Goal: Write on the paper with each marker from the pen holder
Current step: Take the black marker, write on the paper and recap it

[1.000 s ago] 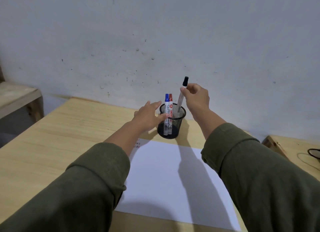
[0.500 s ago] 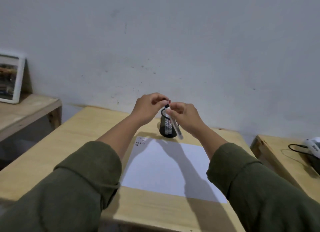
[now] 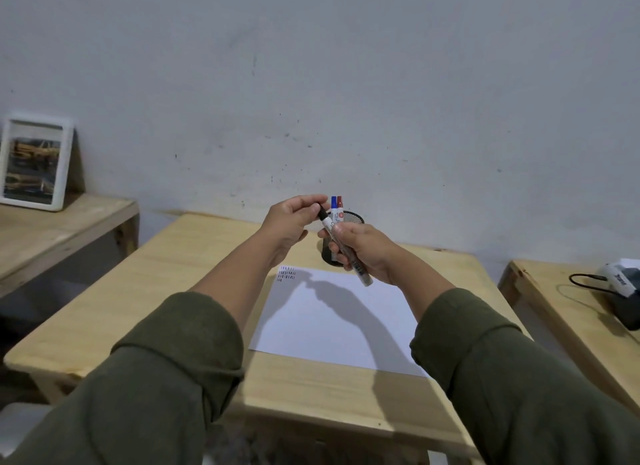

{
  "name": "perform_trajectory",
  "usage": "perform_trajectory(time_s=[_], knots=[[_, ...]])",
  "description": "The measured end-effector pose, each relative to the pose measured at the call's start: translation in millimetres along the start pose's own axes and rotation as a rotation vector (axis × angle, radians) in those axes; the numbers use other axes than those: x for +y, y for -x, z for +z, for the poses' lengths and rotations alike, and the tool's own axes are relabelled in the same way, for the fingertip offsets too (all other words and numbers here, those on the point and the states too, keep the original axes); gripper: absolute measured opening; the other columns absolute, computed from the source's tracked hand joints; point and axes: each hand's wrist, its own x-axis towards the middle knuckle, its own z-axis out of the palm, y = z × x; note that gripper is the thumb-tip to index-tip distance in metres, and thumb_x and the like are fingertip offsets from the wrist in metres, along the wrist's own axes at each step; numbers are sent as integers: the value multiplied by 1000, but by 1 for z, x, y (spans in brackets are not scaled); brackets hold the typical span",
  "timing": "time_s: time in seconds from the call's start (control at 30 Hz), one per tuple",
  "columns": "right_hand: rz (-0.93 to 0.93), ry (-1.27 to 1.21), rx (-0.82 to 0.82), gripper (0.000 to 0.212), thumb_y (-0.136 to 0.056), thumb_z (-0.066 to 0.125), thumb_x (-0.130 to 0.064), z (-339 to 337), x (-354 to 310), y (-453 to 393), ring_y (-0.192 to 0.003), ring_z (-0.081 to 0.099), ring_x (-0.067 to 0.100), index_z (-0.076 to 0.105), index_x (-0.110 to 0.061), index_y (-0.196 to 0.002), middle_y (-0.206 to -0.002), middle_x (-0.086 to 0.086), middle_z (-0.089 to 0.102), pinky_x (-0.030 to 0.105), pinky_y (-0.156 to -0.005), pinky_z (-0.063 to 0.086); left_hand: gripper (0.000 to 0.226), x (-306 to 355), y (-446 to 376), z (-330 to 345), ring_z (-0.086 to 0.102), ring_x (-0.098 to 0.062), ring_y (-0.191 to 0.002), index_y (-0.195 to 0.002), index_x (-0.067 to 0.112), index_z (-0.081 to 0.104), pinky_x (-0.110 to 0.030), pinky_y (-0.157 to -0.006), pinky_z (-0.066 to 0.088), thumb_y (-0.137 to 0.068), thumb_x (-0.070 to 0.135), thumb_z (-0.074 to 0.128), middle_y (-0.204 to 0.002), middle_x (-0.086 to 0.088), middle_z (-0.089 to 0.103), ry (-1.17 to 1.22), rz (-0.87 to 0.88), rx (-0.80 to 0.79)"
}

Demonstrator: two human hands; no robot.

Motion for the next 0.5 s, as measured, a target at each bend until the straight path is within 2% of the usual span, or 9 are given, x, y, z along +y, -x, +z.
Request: perform_trajectory(time_s=[0.13, 0.23, 0.33, 0.43, 0.5], knots=[[-25, 50, 48, 25, -101, 38, -25, 4, 1, 3, -51, 39, 12, 58, -12, -95, -68, 1, 46, 23, -51, 32, 25, 1, 2, 6, 57, 2, -81, -114, 9, 62, -15, -68, 36, -92, 9, 51, -99, 1, 66, -8, 31, 91], [-41, 63, 81, 25, -100, 39, -25, 7, 1, 4, -52, 37, 14, 58, -11, -93, -67, 2, 46, 23, -51, 31, 24, 1, 1, 9, 55, 5, -75, -111, 8, 65, -10, -67, 38, -90, 8, 53, -86, 5, 66, -18, 40, 162], [-79, 120, 108, 25, -100, 39, -24, 7, 1, 6, -50, 38, 13, 58, -12, -90, -67, 2, 46, 20, -49, 33, 21, 1, 1, 13, 57, 3, -76, -105, 10, 68, -9, -71, 40, -88, 8, 56, -80, 8, 66, -19, 29, 223], [-118, 136, 148, 24, -100, 39, -19, 9, 2, 8, -40, 38, 6, 58, -7, -90, -64, 4, 46, 15, -44, 32, 15, 2, 1, 15, 59, -5, -86, -94, 17, 71, -17, -79, 40, -86, 12, 60, -82, 7, 68, -24, -3, 263], [-145, 186, 191, 24, -99, 41, -17, 10, 2, 10, -40, 37, 5, 57, -9, -83, -60, 2, 45, 14, -44, 32, 9, 2, 1, 17, 59, -8, -92, -87, 21, 72, -20, -81, 38, -82, 19, 65, -86, 6, 69, -42, -39, 306]])
